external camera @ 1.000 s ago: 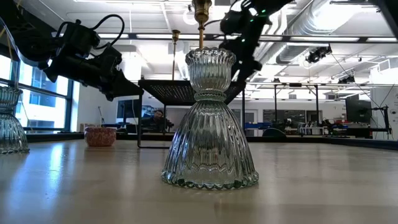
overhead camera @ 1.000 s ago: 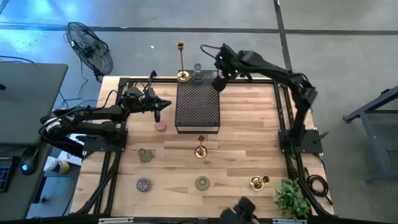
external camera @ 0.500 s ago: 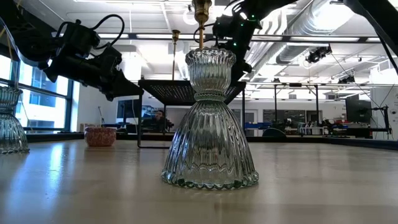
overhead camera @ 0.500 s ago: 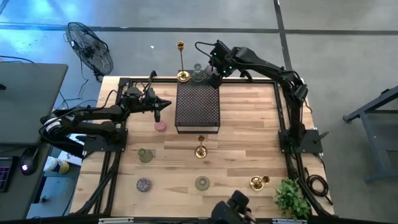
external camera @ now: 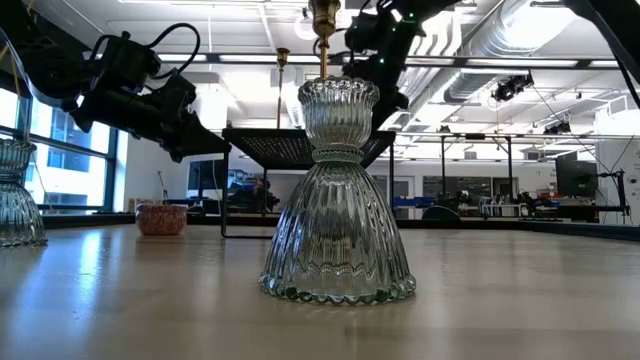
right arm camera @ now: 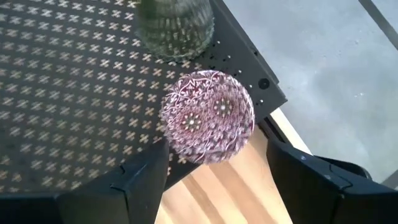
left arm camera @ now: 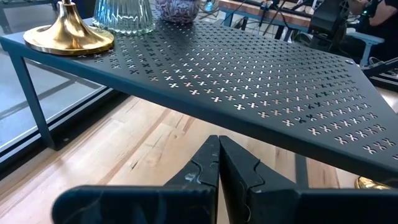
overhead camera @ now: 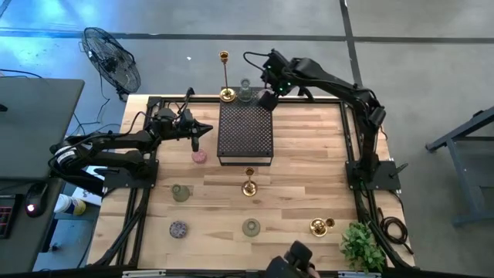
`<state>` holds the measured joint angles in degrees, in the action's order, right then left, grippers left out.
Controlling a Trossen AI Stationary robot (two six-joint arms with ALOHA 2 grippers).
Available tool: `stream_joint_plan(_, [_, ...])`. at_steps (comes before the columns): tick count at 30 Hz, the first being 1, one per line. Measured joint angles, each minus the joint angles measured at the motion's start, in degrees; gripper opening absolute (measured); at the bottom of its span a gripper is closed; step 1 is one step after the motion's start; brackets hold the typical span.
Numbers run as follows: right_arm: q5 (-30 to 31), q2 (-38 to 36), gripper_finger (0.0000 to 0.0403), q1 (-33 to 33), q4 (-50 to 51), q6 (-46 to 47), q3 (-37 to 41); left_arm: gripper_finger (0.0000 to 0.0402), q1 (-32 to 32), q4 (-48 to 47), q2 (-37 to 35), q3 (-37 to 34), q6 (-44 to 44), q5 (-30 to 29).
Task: Pick & Place candle stick holders
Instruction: Put the red patterned scented candle on the shelf
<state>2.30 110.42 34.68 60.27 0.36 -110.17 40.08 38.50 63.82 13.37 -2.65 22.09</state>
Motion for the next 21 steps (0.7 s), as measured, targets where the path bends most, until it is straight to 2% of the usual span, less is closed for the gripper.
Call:
stream_joint_plan(4, [-1.32, -1.38, 0.0252, -0.29, 0.93, 0.56, -0.02, 0.0001, 0.01, -0.01, 0.01, 0.00, 0.00, 0.15])
stream_joint_plan(7, [-1.37, -1.78, 0.0224, -0.29, 3.37, 0.40, -0.02, 0.0001, 0.01, -0.02, 0.01, 0.00, 0.00, 0.31])
stream_joint_plan(10, [-2.63, -1.78, 0.0175, -0.35, 4.40, 0.21, 1.48, 0.0001, 0.00, -0.02, 0.01, 0.00, 0.00, 0.31])
stream_joint_plan(13, [-4.34, -1.78, 0.0109, -1.34, 4.15, -1.10, 4.11, 0.0001, 0.01, -0.02, 0.01, 0.00, -0.01, 0.33])
stream_joint_plan(17, [-4.23, -1.76, 0.0021, -2.37, -0.21, -2.38, 7.65, 0.0001, 0.02, -0.02, 0.01, 0.00, -0.01, 0.33])
stream_joint_plan(19, [-4.17, -1.74, 0.0008, -2.23, -3.28, -2.36, 8.77, 0.0001, 0.02, -0.02, 0.01, 0.00, -0.01, 0.33])
stream_joint_plan(21, [-3.80, -1.71, 0.0021, -2.01, -6.23, -2.35, 9.72, 0.0001, 0.00, -0.02, 0.01, 0.00, -0.01, 0.35])
